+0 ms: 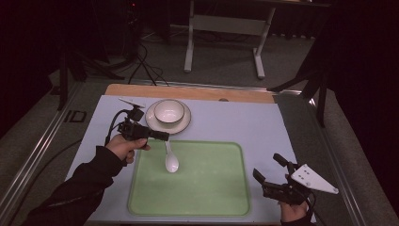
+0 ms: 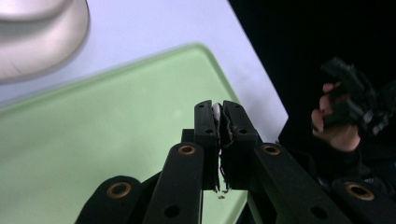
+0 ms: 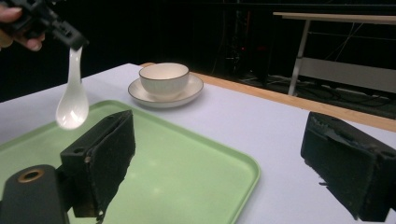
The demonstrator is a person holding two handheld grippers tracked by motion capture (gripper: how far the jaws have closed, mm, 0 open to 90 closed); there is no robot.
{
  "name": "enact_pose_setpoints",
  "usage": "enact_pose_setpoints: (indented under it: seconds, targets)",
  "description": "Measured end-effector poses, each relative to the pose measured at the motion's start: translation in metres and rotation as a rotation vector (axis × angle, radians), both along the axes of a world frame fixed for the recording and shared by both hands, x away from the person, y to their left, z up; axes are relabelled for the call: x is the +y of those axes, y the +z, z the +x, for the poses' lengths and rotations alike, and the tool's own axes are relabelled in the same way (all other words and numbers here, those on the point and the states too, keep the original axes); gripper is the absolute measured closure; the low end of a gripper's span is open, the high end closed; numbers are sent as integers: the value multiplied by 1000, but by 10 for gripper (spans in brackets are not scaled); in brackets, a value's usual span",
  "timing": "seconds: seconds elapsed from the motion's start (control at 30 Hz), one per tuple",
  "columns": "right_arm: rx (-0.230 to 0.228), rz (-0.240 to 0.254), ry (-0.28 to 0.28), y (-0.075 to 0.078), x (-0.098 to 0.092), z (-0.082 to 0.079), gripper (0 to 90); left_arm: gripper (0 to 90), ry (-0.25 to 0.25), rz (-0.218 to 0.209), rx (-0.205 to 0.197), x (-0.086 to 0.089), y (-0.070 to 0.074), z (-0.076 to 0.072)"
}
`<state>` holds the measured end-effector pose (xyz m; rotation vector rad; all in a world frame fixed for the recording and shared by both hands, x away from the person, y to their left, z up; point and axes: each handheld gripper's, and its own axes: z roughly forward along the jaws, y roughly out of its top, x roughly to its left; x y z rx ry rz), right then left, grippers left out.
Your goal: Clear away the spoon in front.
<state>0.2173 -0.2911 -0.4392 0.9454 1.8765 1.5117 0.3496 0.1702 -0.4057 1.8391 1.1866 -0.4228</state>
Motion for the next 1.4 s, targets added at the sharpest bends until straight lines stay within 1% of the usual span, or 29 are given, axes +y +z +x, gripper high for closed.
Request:
enact_pose_setpoints:
  seconds: [0.03,0.1,0.13,0.17,0.23,0.3,0.33,0.43,0.47,0.5,0.53,0.57,0.6,0.7,0.77,0.8,0.83,0.87,0.93,0.97,1.0,1.13,1.2,1.27,1.4]
  targets:
    - [0,0,0,0,0,0,99,858,-24,20,23,-7,-6,-4]
    - [0,0,-1,0,0,0,100,858,-37,22,54,-12,-12,-7]
    - [1,0,-1,0,0,0,100,858,-49,33,62,-16,-16,-9]
    - [0,0,0,0,0,0,99,857,-54,33,75,-18,-19,-10]
    - [2,0,1,0,0,0,99,857,-88,44,82,-24,-25,-14]
    - [3,1,2,0,0,0,99,857,-102,45,97,-28,-30,-16]
    - [3,3,2,0,0,0,99,857,-105,46,99,-29,-32,-16]
    - [2,3,2,0,0,0,100,856,-105,49,126,-30,-40,-15]
    - [2,2,3,0,-1,0,99,856,-102,54,131,-31,-42,-15]
    - [1,3,4,0,-1,0,99,855,-112,59,134,-31,-44,-14]
    - [1,3,4,0,-1,0,100,855,-113,58,147,-31,-47,-13]
    - [1,4,4,0,-1,0,100,855,-112,68,151,-31,-51,-12]
    - [1,4,4,0,-1,0,100,853,-110,56,159,-30,-53,-11]
    - [2,4,5,0,-1,0,100,843,-100,54,152,-29,-57,-8]
    - [3,2,5,0,-1,0,100,808,-84,67,118,-30,-60,-7]
    - [3,1,7,0,-1,0,100,793,-78,64,114,-30,-61,-6]
    - [3,0,8,0,0,1,100,775,-71,67,98,-30,-64,-5]
    - [4,1,10,0,0,1,100,757,-60,80,83,-30,-66,-5]
    - [9,3,15,-1,0,1,100,749,-32,80,67,-29,-72,-4]
    - [9,3,15,-1,0,1,100,728,-32,80,67,-29,-72,-4]
    - [11,4,16,-1,0,1,100,728,-12,97,49,-29,-78,-3]
    - [7,-1,17,-1,0,1,127,728,0,101,11,-30,-88,-1]
    - [10,1,19,-1,0,1,127,728,10,98,15,-32,-94,0]
    - [8,8,19,0,0,1,127,728,4,105,19,-34,-99,2]
    - [6,5,13,0,-1,1,127,727,15,96,27,-39,-109,5]
